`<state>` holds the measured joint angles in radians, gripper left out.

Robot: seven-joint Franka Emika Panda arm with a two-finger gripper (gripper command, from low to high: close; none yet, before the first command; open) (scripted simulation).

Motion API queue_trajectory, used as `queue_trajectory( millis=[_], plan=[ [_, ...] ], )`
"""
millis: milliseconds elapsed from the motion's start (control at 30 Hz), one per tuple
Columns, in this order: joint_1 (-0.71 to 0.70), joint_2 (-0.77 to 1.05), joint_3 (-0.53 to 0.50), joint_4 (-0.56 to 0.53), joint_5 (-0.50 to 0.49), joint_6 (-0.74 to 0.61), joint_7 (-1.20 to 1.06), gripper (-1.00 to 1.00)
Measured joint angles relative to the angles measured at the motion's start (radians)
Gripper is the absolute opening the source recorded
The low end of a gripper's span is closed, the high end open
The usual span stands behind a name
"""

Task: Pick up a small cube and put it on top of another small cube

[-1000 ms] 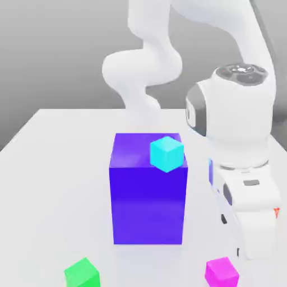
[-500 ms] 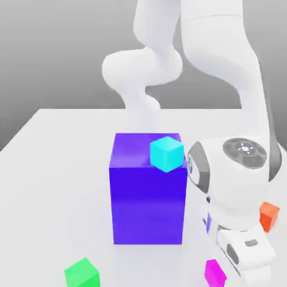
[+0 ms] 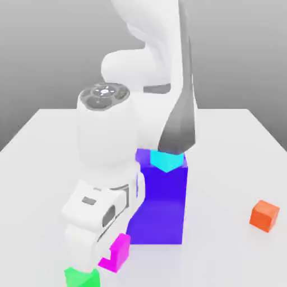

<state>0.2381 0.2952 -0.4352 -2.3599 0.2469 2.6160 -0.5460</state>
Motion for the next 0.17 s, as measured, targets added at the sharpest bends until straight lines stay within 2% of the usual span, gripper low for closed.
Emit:
queue_trajectory(
  millis=[67, 100, 167],
  plan=[
    [-0.041, 0.067, 0.035, 0.008, 0.062, 0.052, -0.032, -1.0],
    [-0.052, 0.085, 0.045, 0.01, 0.078, 0.066, -0.042, 1.0],
    [-0.052, 0.085, 0.045, 0.01, 0.078, 0.066, -0.042, 1.0]
  ],
)
